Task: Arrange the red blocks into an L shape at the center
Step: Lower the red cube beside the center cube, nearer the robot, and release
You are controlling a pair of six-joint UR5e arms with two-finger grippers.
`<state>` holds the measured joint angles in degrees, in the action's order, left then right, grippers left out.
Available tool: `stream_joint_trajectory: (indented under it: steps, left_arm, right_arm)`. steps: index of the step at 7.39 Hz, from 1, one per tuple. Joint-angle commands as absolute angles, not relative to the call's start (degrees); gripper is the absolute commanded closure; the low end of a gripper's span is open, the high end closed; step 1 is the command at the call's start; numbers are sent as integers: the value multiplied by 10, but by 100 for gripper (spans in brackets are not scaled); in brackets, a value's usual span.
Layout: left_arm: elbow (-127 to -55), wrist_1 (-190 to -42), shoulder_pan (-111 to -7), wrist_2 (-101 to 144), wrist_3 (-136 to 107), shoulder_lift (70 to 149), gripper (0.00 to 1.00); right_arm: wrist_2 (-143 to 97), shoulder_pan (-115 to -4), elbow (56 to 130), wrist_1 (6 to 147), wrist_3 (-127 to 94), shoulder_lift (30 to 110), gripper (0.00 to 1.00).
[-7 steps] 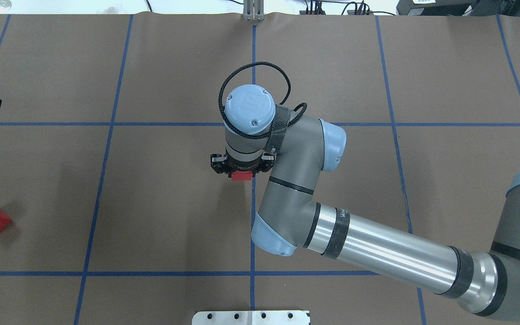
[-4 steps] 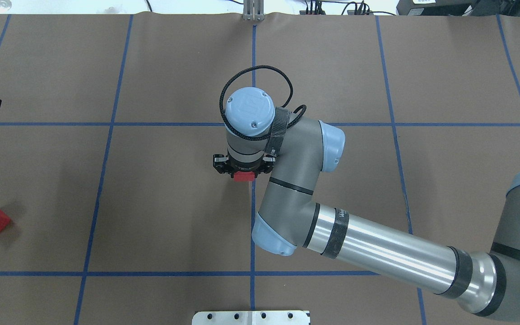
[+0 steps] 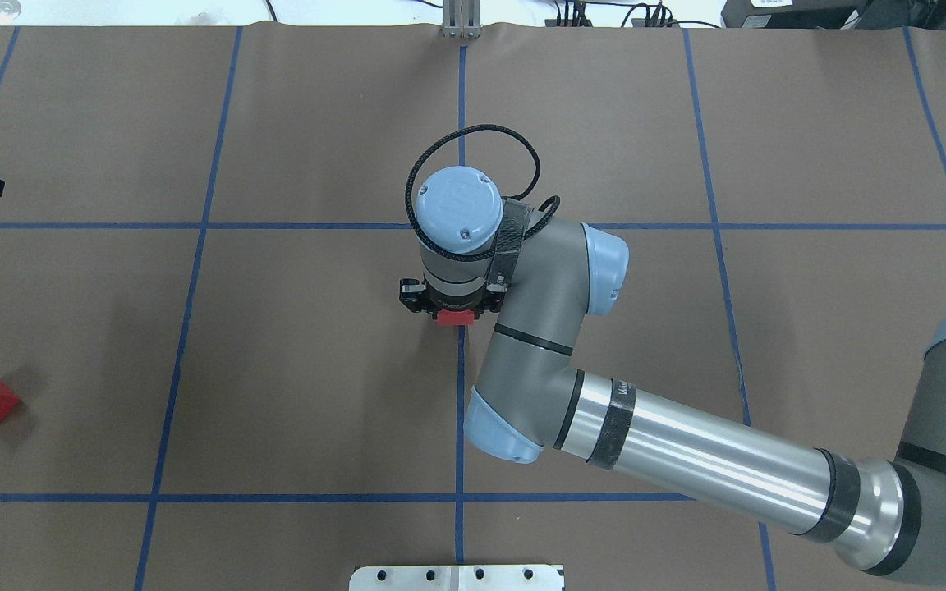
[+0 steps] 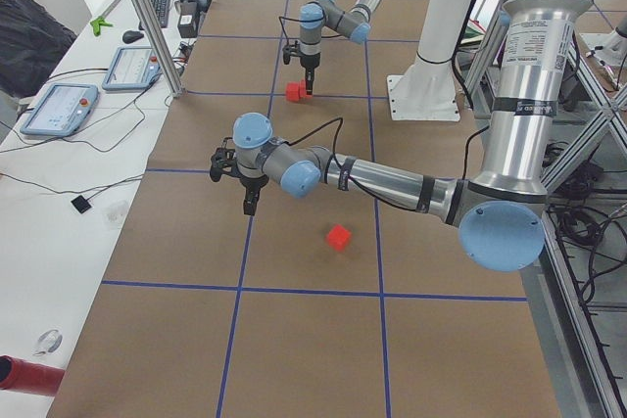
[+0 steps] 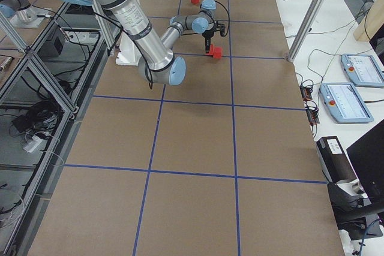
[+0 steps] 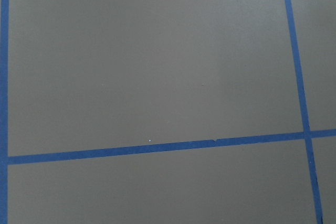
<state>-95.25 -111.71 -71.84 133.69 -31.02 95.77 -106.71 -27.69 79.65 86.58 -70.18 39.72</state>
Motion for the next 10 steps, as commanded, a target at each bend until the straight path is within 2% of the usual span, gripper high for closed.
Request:
stream_joint_trajectory:
  steps: [1, 2, 6, 7, 8, 9, 10]
  left_arm:
    - [-953, -1117, -718, 1337, -310, 958, 0]
    - [-952, -1117, -718, 1336, -310, 959, 0]
    - [-950, -1115, -718, 1336, -310, 963, 0]
    - [-950, -1115, -718, 1335, -310, 963, 0]
    - [-950, -1115, -718, 1335, -310, 963, 0]
    - [-950, -1115, -718, 1335, -310, 964, 0]
    - [-950, -1115, -718, 1335, -310, 964, 0]
  right_arm:
    - [-1058, -278, 795, 866, -701, 398, 100]
    - [-1057, -277, 795, 866, -701, 398, 97]
    - [-1049, -277, 792, 865, -694, 398, 37]
    - [-1048, -277, 792, 865, -694, 398, 26]
    - [-1042, -277, 792, 864, -694, 398, 11]
    - [-1042, -277, 792, 864, -695, 398, 4]
    - [-1041, -277, 792, 861, -697, 398, 3]
